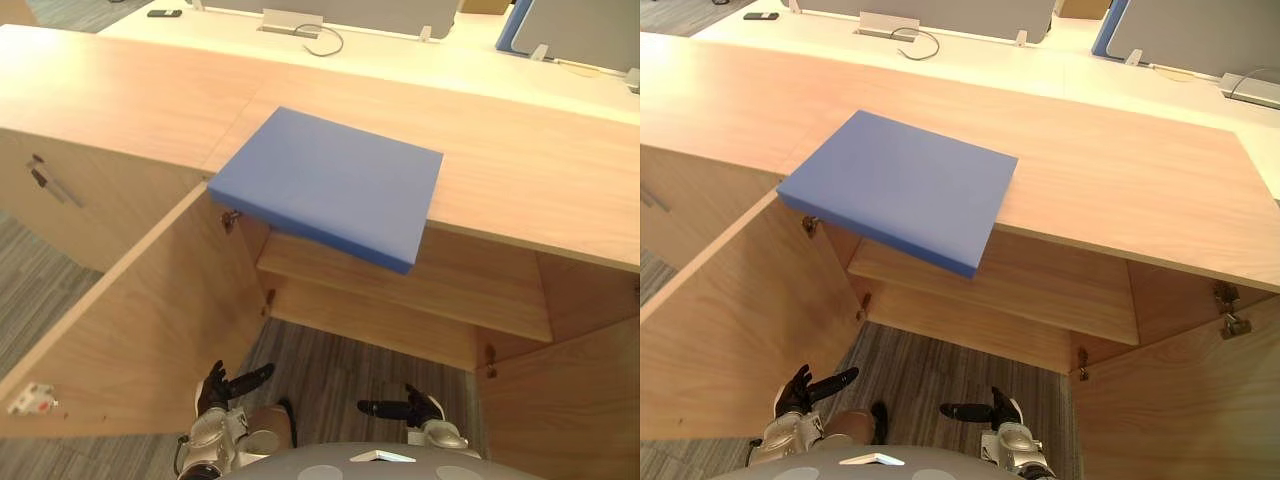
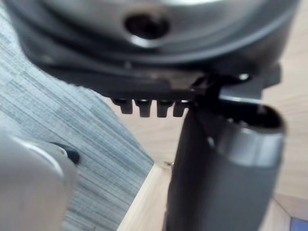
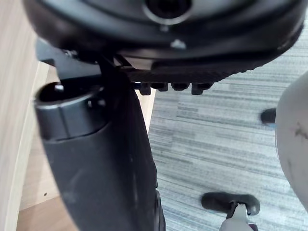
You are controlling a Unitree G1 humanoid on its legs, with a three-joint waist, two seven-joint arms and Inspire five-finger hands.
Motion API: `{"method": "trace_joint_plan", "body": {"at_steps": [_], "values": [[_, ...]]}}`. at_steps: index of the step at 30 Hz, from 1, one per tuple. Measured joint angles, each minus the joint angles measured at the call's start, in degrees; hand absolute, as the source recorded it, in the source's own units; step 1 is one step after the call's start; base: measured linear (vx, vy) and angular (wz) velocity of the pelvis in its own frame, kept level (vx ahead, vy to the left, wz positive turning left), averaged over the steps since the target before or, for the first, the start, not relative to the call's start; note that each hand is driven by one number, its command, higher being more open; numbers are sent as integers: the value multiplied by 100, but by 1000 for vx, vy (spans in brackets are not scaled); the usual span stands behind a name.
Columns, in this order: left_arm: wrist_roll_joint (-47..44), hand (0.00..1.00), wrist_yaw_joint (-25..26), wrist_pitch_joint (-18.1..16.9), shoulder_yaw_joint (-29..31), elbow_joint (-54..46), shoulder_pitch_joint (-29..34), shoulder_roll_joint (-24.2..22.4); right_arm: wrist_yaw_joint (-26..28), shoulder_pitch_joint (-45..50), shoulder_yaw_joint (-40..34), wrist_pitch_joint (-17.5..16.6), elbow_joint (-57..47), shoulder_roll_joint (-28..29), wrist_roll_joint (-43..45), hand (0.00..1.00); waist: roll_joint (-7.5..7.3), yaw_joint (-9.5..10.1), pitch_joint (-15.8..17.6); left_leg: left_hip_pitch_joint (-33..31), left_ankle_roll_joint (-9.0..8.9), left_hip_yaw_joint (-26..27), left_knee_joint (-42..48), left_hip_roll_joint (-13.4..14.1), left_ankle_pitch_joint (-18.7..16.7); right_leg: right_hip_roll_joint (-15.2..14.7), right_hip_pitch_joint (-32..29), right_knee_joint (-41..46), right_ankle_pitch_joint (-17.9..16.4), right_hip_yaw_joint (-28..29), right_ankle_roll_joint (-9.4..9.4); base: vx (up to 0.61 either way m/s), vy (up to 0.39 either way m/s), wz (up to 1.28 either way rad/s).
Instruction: Walk over to the cabinet, pick up the folder, carry it to the office cabinet, place the folder inside the office cabinet, then close the office cabinet door
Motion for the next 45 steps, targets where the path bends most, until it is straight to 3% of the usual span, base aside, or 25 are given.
{"method": "trace_joint_plan", "body": {"at_steps": [4,5,6,7,8,9,10,11,12,13,15,19,23,26,29,33,38,45], "values": [[6,100,-70,7,-297,59,144,37,72,14,-109,0,62,-95,-211,100,157,-70,-110,660,30,124,-560,-121,-11,-112,-545,1406,5,156,10,93,95,-38],[7,100,-82,10,-520,60,143,57,72,9,-232,3,61,-130,-211,100,163,-162,-116,873,109,112,-770,-170,-48,-210,-973,2362,91,136,149,75,100,-14],[4,100,-85,11,-584,60,144,64,71,17,-248,11,63,-138,-211,100,144,-181,-115,948,132,115,-826,-211,-47,-264,-1093,2665,163,124,251,103,103,-10],[17,100,-94,12,-734,55,122,99,68,33,-354,31,58,-149,-161,100,169,-232,-101,1075,187,136,-914,-236,-61,-387,-1266,3082,253,32,207,91,61,-7],[23,100,-92,12,-857,58,142,119,67,23,-348,36,53,-155,-165,100,159,-294,-125,1103,206,166,-935,-233,-70,-519,-1363,3292,52,-211,28,114,44,-7],[24,100,-76,31,-949,57,141,161,63,19,-300,32,-1,-151,-184,100,144,-337,-137,1135,205,170,-970,-207,-61,-597,-1460,3243,-432,-577,-50,84,10,-2],[22,100,-72,32,-1006,52,126,168,59,23,-266,23,-16,-152,-197,100,144,-349,-137,1128,197,165,-963,-182,-56,-593,-1486,3037,-629,-737,-56,64,-26,1],[17,100,-82,50,-1168,-55,135,212,57,27,-213,21,-13,-143,-198,100,109,-337,-147,1071,193,100,-903,-172,-54,-536,-1469,2240,-689,-955,-33,36,-67,10],[6,100,-112,79,-1373,-275,200,304,55,41,-197,28,-13,-116,-191,100,-11,-321,-208,1014,178,-32,-906,-269,-56,-521,-1420,1572,-561,-1131,112,48,-103,13],[-7,100,-110,94,-1432,-385,225,319,52,58,-203,34,-5,-127,-192,100,-20,-324,-250,1008,154,-76,-945,-270,-42,-487,-1278,1295,-568,-1139,145,62,-158,15],[-673,100,-260,92,-1715,-1297,551,228,30,127,102,42,-3,-243,-203,100,119,-295,-413,792,28,-120,-1116,-232,69,-290,-935,60,-395,-1220,400,59,-139,5],[-2143,100,-730,105,-2181,-2294,949,222,70,127,411,110,-10,-316,-217,100,242,-285,-489,635,-36,-147,-1245,-94,175,-29,-874,-571,34,-1261,290,36,-79,-4],[-3637,100,-1030,258,-2946,-2947,1005,395,111,98,716,157,-11,-377,-347,100,210,-236,-515,636,-54,-147,-1333,-27,233,58,-863,-724,186,-1262,230,2,-26,-4],[-4054,100,-1084,411,-3270,-3754,1239,521,143,48,931,173,8,-401,-438,100,189,-218,-523,632,-2,-154,-1423,-64,303,48,-839,-869,338,-1295,222,-11,9,1],[-4083,100,-1090,452,-3244,-4468,1401,619,144,6,969,223,108,-411,-437,100,205,-151,-525,613,61,-277,-1526,-165,423,-47,-793,-958,380,-1447,235,-56,29,24],[-3924,100,-864,440,-2780,-5276,1666,541,110,10,968,235,226,-409,-434,100,236,-36,-536,592,116,-539,-1730,-285,638,-123,-773,-955,379,-1702,235,-74,15,35],[-2751,100,-176,329,-2165,-5806,1880,140,26,65,767,240,338,-374,-421,100,222,249,-523,588,143,-978,-1873,-418,885,-172,-586,-1000,360,-2103,262,-84,-4,46],[-1793,100,168,354,-2147,-6809,2208,-72,12,229,219,214,313,-196,-424,100,140,510,-508,474,84,-1384,-1894,-476,1024,-209,-503,-922,303,-2507,353,-60,-1,35]]}}
